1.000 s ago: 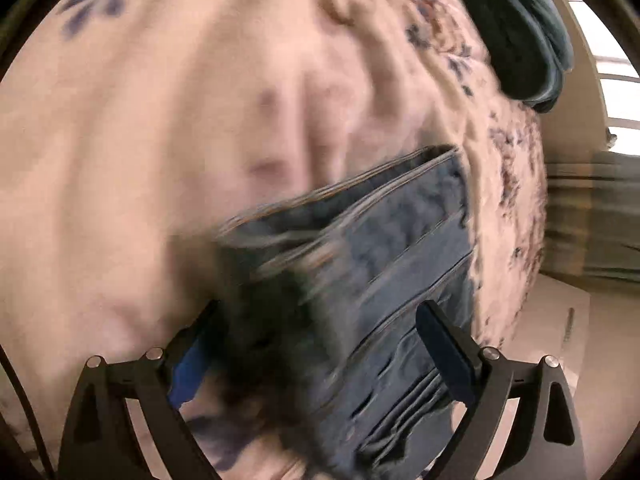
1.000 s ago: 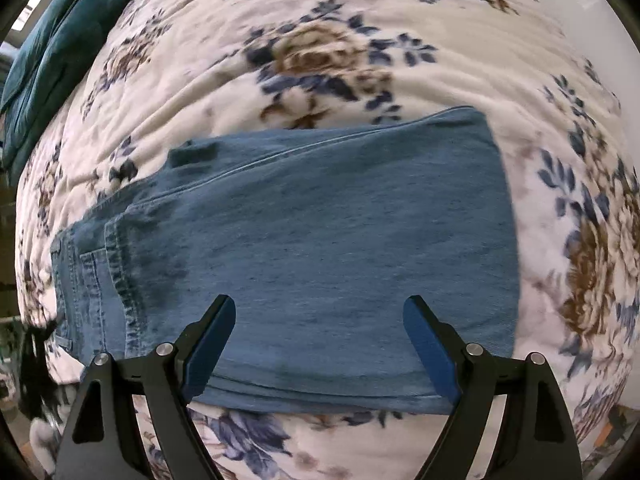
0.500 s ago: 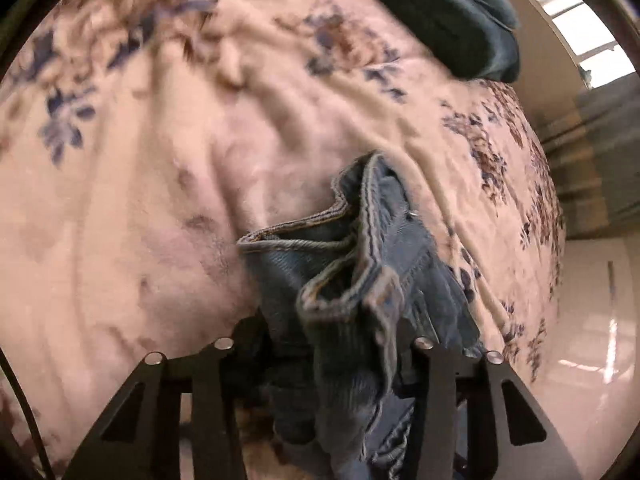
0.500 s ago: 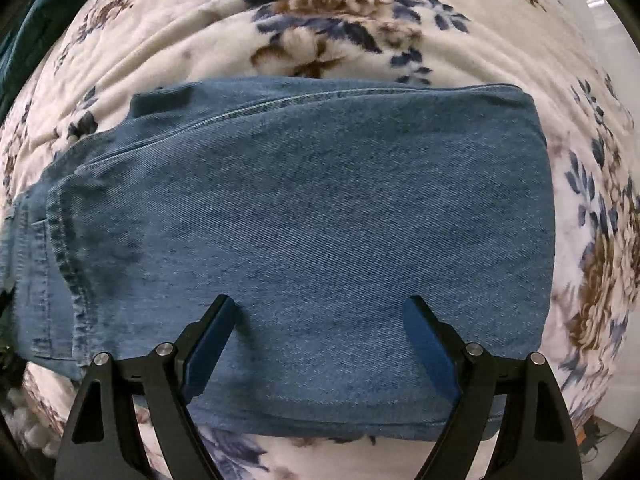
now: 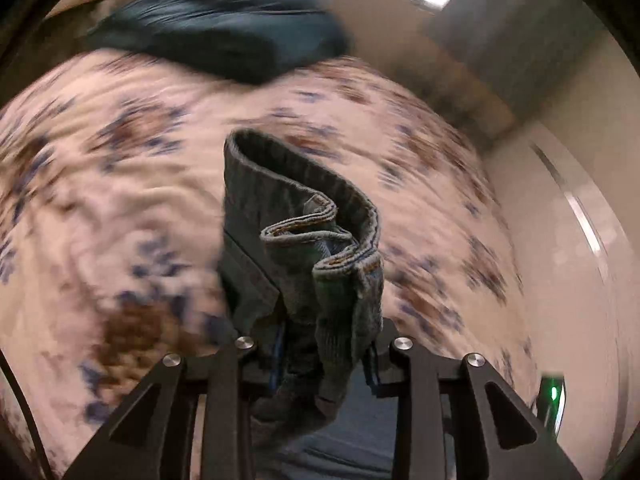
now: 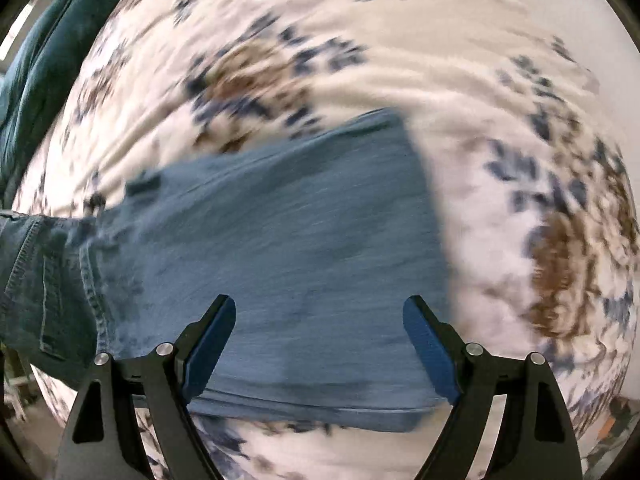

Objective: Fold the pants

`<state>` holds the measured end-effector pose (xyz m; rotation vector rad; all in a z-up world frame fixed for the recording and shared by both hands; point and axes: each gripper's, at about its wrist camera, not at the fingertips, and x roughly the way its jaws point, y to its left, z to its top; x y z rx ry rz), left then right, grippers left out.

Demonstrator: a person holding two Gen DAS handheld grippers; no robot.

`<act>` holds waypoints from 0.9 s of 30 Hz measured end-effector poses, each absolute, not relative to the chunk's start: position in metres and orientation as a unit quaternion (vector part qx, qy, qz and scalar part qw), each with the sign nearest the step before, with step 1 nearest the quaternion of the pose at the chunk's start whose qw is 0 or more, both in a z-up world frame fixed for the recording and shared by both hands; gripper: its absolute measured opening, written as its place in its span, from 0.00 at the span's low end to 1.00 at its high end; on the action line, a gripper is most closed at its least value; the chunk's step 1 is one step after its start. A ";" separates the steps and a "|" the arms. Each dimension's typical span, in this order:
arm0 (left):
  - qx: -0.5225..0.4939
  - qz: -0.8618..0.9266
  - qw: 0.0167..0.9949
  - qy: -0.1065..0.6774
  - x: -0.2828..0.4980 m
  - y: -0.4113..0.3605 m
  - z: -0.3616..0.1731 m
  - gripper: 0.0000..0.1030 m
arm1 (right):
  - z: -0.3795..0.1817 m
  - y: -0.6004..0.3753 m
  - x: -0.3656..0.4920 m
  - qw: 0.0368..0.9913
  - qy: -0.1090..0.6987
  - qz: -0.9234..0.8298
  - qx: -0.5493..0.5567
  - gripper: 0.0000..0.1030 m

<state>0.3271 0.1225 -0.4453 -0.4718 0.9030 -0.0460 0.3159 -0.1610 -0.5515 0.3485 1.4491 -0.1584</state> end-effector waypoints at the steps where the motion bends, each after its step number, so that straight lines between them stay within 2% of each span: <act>1: -0.212 -0.039 0.874 0.435 0.327 0.103 -0.443 0.26 | -0.548 -0.179 0.315 0.733 0.654 -0.081 0.168 0.86; 4: -0.178 -0.104 0.866 0.455 0.327 0.029 -0.450 0.25 | -0.539 -0.232 0.304 0.731 0.645 -0.113 0.194 0.86; 10: -0.087 -0.207 0.817 0.532 0.317 -0.115 -0.520 0.26 | -0.556 -0.323 0.271 0.707 0.649 -0.185 0.209 0.86; 14: -0.048 -0.215 0.797 0.563 0.312 -0.146 -0.554 0.26 | -0.567 -0.362 0.257 0.691 0.655 -0.202 0.229 0.86; 16: -0.048 -0.211 0.798 0.562 0.311 -0.144 -0.543 0.33 | -0.567 -0.377 0.255 0.691 0.653 -0.193 0.244 0.86; 17: -0.056 -0.213 0.793 0.568 0.312 -0.140 -0.534 0.41 | -0.565 -0.381 0.257 0.693 0.650 -0.184 0.251 0.86; 19: -0.077 -0.227 0.778 0.581 0.307 -0.133 -0.518 0.61 | -0.560 -0.387 0.265 0.703 0.640 -0.153 0.270 0.86; 20: -0.085 -0.223 0.779 0.580 0.302 -0.122 -0.504 0.81 | -0.557 -0.389 0.271 0.706 0.635 -0.127 0.286 0.86; 21: -0.086 -0.220 0.783 0.575 0.295 -0.117 -0.499 0.88 | -0.554 -0.388 0.277 0.708 0.630 -0.099 0.303 0.86; 24: -0.089 -0.196 0.805 0.553 0.284 -0.079 -0.464 0.95 | -0.543 -0.371 0.307 0.714 0.623 -0.016 0.319 0.86; 27: -0.084 -0.150 0.822 0.542 0.289 -0.039 -0.454 0.99 | -0.553 -0.341 0.332 0.693 0.642 0.060 0.321 0.86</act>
